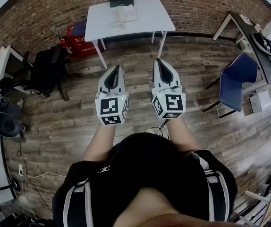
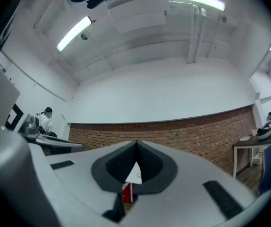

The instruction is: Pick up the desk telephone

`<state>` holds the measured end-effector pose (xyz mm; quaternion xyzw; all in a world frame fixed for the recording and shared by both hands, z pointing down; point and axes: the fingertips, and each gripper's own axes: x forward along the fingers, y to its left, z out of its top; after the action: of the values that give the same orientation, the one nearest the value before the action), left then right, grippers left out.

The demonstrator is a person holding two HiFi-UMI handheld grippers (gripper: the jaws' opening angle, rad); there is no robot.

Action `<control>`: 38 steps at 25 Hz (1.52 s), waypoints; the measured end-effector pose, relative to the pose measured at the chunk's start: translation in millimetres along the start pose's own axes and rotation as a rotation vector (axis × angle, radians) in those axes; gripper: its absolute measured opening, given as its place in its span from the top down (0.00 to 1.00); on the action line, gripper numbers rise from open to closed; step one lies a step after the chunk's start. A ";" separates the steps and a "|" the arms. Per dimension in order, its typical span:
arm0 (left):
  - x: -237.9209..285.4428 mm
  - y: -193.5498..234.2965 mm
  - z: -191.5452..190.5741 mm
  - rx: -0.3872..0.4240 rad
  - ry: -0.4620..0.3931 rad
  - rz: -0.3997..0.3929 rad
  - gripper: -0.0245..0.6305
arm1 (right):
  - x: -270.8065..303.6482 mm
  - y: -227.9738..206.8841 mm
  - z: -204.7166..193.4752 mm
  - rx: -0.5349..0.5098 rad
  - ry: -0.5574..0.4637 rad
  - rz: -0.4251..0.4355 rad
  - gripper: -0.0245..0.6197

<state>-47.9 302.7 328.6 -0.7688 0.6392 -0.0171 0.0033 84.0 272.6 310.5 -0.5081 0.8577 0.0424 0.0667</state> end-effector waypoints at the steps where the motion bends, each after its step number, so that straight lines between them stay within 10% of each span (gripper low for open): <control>1: 2.3 -1.8 0.5 0.001 -0.001 -0.003 0.96 | 0.9 -2.9 -0.4 0.007 -0.001 -0.003 0.96; 38: 84.0 -74.4 -16.3 -0.036 0.039 0.109 0.96 | 21.2 -115.9 -17.6 0.106 -0.045 0.119 0.96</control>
<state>40.0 234.0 348.7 -0.7322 0.6804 -0.0203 -0.0220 174.3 196.2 324.0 -0.4510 0.8856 0.0123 0.1101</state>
